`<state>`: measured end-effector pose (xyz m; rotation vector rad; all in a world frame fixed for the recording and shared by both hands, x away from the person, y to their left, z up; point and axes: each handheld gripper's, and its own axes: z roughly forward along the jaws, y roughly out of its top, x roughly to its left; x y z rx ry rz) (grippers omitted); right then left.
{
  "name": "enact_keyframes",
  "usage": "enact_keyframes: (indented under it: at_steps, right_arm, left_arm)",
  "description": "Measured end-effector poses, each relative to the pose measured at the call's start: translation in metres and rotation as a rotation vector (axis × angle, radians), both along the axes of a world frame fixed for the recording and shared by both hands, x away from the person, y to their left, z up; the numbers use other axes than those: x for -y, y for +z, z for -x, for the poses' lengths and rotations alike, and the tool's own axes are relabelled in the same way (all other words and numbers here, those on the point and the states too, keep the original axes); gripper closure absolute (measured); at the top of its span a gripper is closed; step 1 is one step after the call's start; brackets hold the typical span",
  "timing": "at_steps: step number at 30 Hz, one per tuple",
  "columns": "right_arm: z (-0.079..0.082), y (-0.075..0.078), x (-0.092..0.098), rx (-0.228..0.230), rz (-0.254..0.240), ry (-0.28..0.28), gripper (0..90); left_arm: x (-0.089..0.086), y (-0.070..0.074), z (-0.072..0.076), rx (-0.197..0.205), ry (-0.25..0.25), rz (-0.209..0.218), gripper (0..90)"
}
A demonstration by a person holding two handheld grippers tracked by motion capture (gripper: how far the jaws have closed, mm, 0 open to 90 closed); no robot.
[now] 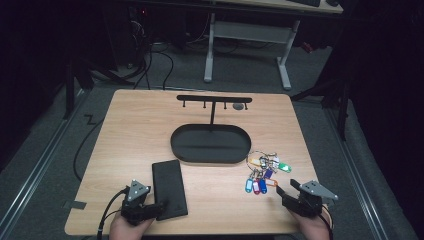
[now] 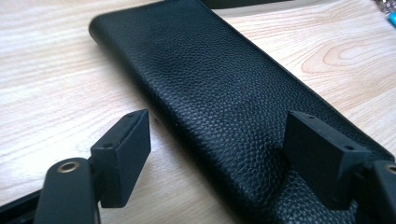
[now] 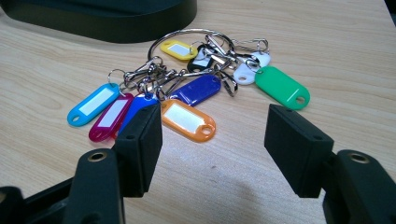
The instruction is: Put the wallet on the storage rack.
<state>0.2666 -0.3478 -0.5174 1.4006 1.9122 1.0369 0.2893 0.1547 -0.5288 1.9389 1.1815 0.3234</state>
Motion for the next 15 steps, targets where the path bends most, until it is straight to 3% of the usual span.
enact_keyframes:
  at_steps: [7,10,15]
  right_arm:
    - [0.000,-0.001,-0.002,-0.009,-0.002,-0.002,37.2]
    - [0.000,-0.001,-0.002,-0.010,-0.003,-0.002,37.2]
    - [0.001,0.000,-0.002,-0.008,-0.001,0.002,37.2]
  left_arm:
    - [-0.003,-0.003,-0.002,-0.043,-0.017,0.059,30.6]
    - [-0.007,-0.005,-0.003,-0.063,-0.008,0.105,34.3]
    - [-0.013,-0.007,-0.003,-0.089,-0.007,0.162,47.7]
